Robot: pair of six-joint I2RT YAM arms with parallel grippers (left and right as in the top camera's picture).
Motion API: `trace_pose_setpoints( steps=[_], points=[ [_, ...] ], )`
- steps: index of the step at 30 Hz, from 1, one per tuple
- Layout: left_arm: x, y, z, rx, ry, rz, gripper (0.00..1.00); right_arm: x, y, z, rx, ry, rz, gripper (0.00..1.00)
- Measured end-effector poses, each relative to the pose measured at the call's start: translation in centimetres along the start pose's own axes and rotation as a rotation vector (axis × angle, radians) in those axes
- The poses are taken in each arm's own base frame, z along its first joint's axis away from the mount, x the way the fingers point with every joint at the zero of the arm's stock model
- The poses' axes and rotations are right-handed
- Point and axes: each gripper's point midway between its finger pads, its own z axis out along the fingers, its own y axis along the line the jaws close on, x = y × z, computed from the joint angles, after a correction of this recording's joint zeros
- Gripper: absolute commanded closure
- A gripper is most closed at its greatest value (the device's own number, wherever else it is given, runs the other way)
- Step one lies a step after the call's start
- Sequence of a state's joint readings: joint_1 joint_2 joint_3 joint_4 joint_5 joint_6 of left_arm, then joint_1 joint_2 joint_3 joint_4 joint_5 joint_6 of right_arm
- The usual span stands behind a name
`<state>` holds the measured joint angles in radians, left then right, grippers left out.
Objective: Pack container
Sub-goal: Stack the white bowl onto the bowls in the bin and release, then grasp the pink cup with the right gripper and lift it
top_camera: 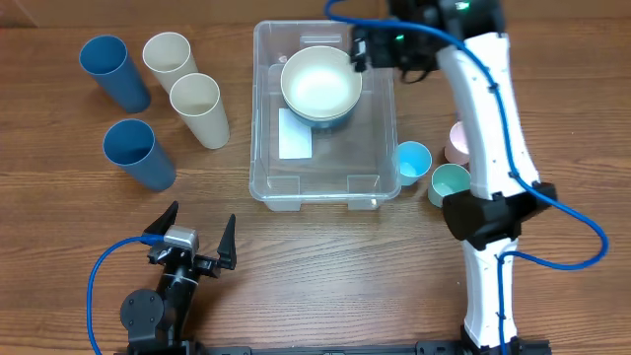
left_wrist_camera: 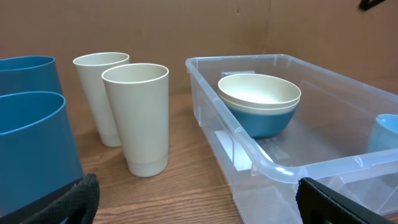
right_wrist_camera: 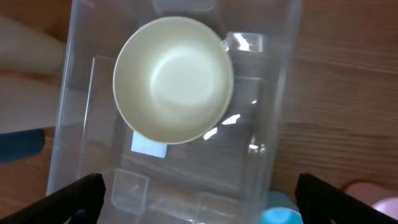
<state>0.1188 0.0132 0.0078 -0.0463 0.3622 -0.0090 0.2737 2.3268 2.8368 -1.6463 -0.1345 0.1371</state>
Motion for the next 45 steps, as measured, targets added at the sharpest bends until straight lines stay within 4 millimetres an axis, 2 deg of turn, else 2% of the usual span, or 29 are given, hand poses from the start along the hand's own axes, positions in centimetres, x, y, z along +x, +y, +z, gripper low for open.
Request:
trace_pose_setpoints(
  steps=[1,6,7,9,11,12,13,14,15,18,23,28,29,30,31,32,33,35,36,42,44,45],
  points=[
    [0.0,0.0,0.0,0.000,0.000,0.000,0.00,-0.3,-1.2,-1.0,0.002,-0.015,0.035,0.00],
    [0.0,0.0,0.0,0.000,0.000,0.000,0.00,-1.4,-11.0,-3.6,0.035,-0.058,0.297,0.00],
    [0.0,0.0,0.0,0.000,0.000,0.000,0.00,-1.5,-13.4,-4.2,0.050,-0.071,0.350,0.00],
    [0.0,0.0,0.0,0.000,0.000,0.000,0.00,-1.0,-17.0,-4.7,0.079,-0.073,0.428,0.00],
    [0.0,0.0,0.0,0.000,0.000,0.000,0.00,0.8,-20.1,-3.7,0.112,-0.005,0.506,0.00],
    [0.0,0.0,0.0,0.000,0.000,0.000,0.00,2.3,-21.7,-2.5,0.138,0.057,0.548,0.00],
    [0.0,0.0,0.0,0.000,0.000,0.000,0.00,5.0,-23.4,-0.4,0.178,0.166,0.597,0.00],
    [0.0,0.0,0.0,0.000,0.000,0.000,0.00,6.7,-24.1,0.8,0.205,0.232,0.615,0.00],
    [0.0,0.0,0.0,0.000,0.000,0.000,0.00,9.0,-24.7,2.5,0.243,0.324,0.627,0.00],
    [0.0,0.0,0.0,0.000,0.000,0.000,0.00,11.9,-25.4,4.2,0.287,0.429,0.637,0.03],
    [0.0,0.0,0.0,0.000,0.000,0.000,0.00,12.8,-25.7,4.5,0.309,0.461,0.637,0.10],
    [0.0,0.0,0.0,0.000,0.000,0.000,0.00,15.1,-25.8,6.3,0.310,0.532,0.648,0.12],
    [0.0,0.0,0.0,0.000,0.000,0.000,0.00,15.7,-25.8,7.0,0.310,0.547,0.648,0.14],
    [0.0,0.0,0.0,0.000,0.000,0.000,0.00,16.1,-26.0,7.8,0.311,0.548,0.642,0.21],
    [0.0,0.0,0.0,0.000,0.000,0.000,0.00,16.4,-26.0,8.3,0.310,0.551,0.637,0.34],
    [0.0,0.0,0.0,0.000,0.000,0.000,0.00,16.2,-26.3,9.1,0.308,0.531,0.626,0.64],
    [0.0,0.0,0.0,0.000,0.000,0.000,0.00,16.0,-26.5,9.7,0.308,0.511,0.613,0.76],
    [0.0,0.0,0.0,0.000,0.000,0.000,0.00,15.0,-27.0,10.4,0.310,0.460,0.606,0.93],
    [0.0,0.0,0.0,0.000,0.000,0.000,0.00,14.8,-27.1,10.5,0.310,0.446,0.604,0.96],
    [0.0,0.0,0.0,0.000,0.000,0.000,0.00,13.6,-27.4,10.8,0.306,0.394,0.593,0.96],
    [0.0,0.0,0.0,0.000,0.000,0.000,0.00,13.0,-27.2,10.1,0.306,0.388,0.591,0.96],
    [0.0,0.0,0.0,0.000,0.000,0.000,0.00,11.7,-27.1,8.9,0.305,0.358,0.587,0.96]
  ],
)
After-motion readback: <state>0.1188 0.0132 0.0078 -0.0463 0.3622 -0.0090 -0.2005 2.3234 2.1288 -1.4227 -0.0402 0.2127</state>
